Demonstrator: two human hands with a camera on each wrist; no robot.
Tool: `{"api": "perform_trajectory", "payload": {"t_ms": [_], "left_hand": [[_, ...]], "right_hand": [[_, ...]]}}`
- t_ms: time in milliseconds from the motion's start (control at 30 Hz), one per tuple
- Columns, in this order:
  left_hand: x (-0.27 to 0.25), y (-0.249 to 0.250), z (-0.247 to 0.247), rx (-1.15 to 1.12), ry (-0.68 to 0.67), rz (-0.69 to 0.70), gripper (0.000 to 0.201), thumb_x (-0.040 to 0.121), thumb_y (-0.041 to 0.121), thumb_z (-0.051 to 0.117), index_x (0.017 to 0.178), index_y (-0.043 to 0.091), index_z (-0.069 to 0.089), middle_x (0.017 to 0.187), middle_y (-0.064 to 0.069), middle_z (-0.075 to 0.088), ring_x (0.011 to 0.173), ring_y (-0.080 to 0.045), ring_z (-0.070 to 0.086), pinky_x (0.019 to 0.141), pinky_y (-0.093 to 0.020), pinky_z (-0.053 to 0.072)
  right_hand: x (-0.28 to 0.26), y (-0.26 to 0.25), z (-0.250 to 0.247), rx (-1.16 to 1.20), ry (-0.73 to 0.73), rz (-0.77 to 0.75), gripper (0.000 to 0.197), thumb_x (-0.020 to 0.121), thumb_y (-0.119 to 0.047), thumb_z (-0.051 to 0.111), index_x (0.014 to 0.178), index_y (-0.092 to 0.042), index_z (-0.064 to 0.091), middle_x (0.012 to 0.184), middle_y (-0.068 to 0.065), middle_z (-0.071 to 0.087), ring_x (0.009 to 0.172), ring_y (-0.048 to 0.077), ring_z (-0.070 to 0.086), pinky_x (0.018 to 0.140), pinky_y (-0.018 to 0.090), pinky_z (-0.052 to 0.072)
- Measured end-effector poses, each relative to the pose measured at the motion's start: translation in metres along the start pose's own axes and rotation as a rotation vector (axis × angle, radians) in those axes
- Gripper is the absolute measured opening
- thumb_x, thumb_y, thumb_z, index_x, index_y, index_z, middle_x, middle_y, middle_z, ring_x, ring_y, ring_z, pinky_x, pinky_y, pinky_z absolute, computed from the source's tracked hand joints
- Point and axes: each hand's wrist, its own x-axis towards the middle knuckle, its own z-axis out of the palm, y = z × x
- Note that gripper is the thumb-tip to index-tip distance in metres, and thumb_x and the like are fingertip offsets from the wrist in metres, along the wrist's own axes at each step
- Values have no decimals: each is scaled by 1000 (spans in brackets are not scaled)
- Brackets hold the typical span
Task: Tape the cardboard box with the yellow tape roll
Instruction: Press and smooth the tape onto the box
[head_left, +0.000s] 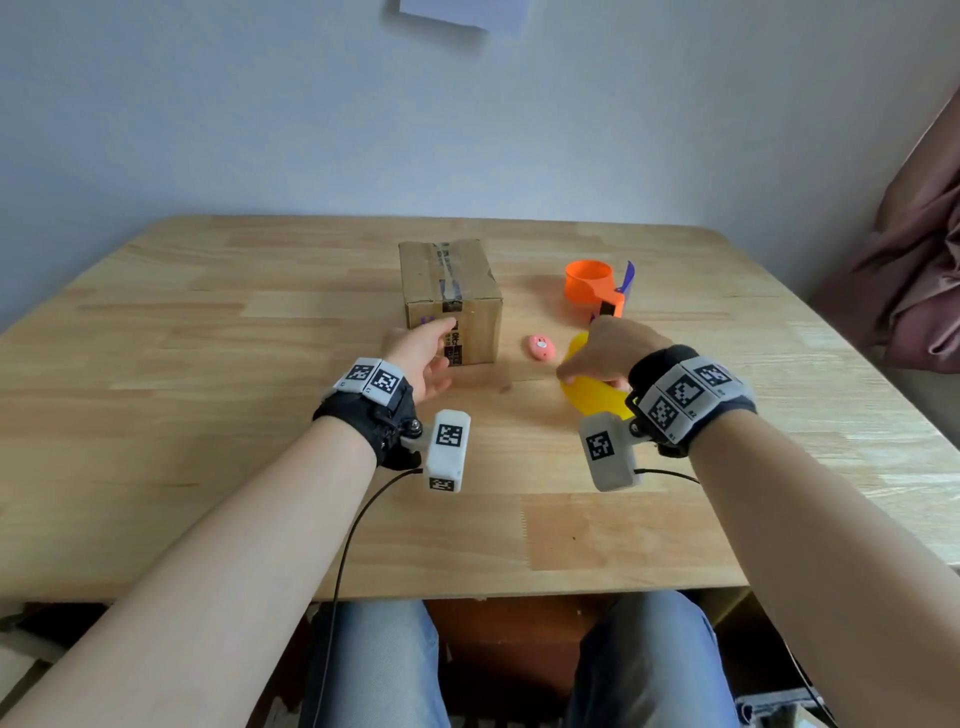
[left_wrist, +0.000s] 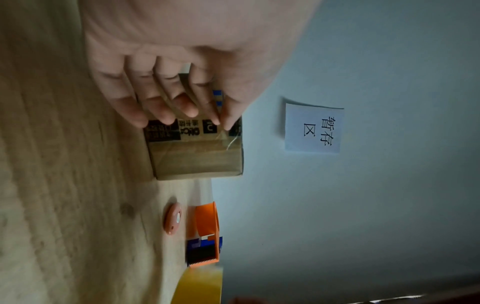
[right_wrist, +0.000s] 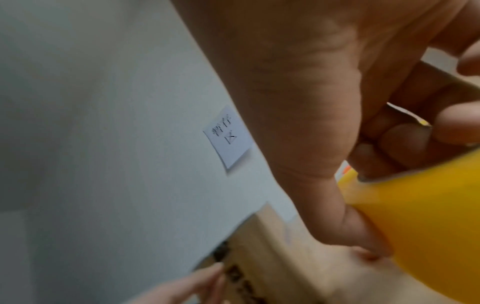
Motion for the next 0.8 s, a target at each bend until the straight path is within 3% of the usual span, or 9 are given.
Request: {"api": "perform_trajectory", "payload": {"t_ms": [267, 367, 433, 500, 600, 700, 800], "left_hand": [[9, -8, -4, 3, -43, -37, 22, 90, 36, 76, 96, 20, 64, 79, 7, 58, 75, -13, 60, 75, -36, 59], [13, -10, -11, 25, -37, -3, 25, 88, 35, 80, 82, 19, 62, 79, 5, 60, 78, -14, 62, 84, -39, 59], [14, -11, -15, 40, -38, 20, 26, 87, 32, 81, 79, 18, 61, 74, 4, 60, 73, -14, 60, 83, -37, 58], [16, -13, -19, 58, -37, 48, 26, 85, 29, 83, 78, 16, 61, 67, 3, 55, 61, -13, 53, 71, -33, 53], [19, -16, -24, 74, -19, 88, 20, 82, 28, 86, 88, 18, 70, 63, 2, 45, 55, -13, 40, 59, -29, 43], [23, -19, -28, 89, -11, 113, 21, 80, 33, 88, 94, 23, 75, 62, 2, 44, 55, -14, 39, 56, -28, 42], [27, -23, -29, 117, 0, 138, 24, 77, 41, 88, 95, 28, 79, 63, 3, 47, 54, -14, 41, 54, -26, 41]], "right_hand": [[16, 17, 19, -111, -47, 47, 39, 74, -44, 83, 76, -11, 62, 73, 7, 68, 63, 25, 64, 60, 30, 50], [19, 5, 9, -165, 56, 29, 54, 76, -60, 80, 85, -11, 58, 74, 4, 64, 66, 23, 61, 62, 32, 47], [26, -13, -3, -121, 224, -82, 56, 81, -67, 69, 91, -14, 58, 77, 1, 59, 76, 27, 62, 68, 34, 47], [36, -35, -10, 35, 353, -319, 48, 87, -66, 62, 100, -20, 66, 96, 0, 65, 100, 28, 65, 82, 40, 53], [45, -70, -8, 129, 334, -657, 43, 95, -57, 60, 125, -27, 71, 132, 0, 68, 126, 25, 56, 107, 48, 47], [56, -94, 8, 125, 211, -718, 47, 95, -57, 58, 130, -29, 72, 140, -2, 67, 126, 19, 61, 105, 46, 51], [65, -99, 24, 134, 237, -680, 49, 91, -63, 60, 126, -32, 74, 138, -6, 67, 126, 18, 59, 100, 46, 55]]}}
